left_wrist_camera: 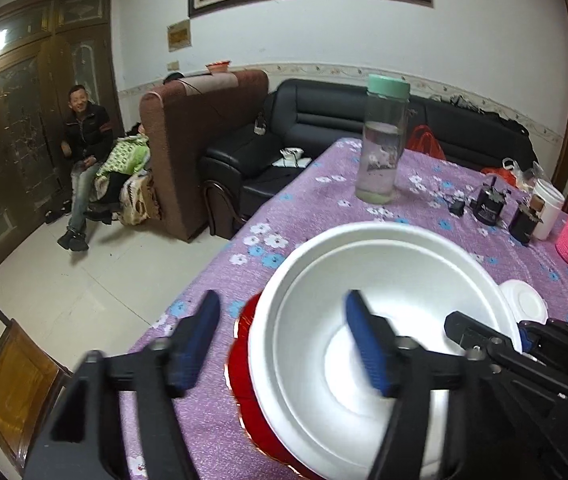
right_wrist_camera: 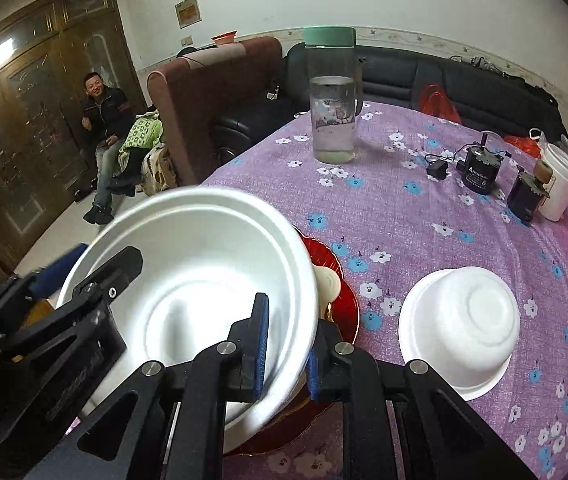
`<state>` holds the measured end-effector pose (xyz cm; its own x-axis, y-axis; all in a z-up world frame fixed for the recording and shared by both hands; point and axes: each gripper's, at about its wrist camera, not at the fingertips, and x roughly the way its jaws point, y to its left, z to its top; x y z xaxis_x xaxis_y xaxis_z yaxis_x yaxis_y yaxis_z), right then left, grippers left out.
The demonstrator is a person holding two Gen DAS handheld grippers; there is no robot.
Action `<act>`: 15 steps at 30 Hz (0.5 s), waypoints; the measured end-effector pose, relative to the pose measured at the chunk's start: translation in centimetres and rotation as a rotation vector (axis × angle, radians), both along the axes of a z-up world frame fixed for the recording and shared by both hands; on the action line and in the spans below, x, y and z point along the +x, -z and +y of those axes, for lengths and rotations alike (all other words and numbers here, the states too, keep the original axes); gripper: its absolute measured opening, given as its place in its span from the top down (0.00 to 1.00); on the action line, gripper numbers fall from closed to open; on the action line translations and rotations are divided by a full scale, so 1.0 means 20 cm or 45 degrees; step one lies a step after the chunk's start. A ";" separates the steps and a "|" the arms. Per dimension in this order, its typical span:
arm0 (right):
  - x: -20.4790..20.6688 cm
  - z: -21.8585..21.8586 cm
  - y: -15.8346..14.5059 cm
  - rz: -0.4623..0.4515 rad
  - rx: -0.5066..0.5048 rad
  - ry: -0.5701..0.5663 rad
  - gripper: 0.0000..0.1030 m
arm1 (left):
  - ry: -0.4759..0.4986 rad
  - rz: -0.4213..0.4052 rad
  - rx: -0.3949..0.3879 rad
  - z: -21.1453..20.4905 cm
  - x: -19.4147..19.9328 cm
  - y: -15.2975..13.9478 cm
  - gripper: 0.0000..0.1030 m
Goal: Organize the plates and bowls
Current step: 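Carry the large white bowl with both tools and lower it onto the cream bowl, then open both tools and withdraw them from the large white bowl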
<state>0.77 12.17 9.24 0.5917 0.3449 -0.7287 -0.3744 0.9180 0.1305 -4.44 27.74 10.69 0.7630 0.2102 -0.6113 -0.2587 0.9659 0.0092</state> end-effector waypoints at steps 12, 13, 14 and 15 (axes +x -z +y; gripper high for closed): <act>-0.07 -0.02 -0.05 -0.156 0.010 0.057 0.24 | -0.084 -0.080 -0.172 0.12 -0.18 -0.06 0.20; -0.08 -0.03 -0.05 -0.171 0.002 0.060 0.23 | -0.092 -0.088 -0.182 0.12 -0.19 -0.06 0.20; -0.08 -0.02 -0.05 -0.179 -0.003 0.059 0.22 | -0.097 -0.091 -0.192 0.12 -0.21 -0.06 0.20; -0.08 -0.02 -0.05 -0.188 -0.008 0.059 0.21 | -0.101 -0.092 -0.200 0.12 -0.22 -0.06 0.20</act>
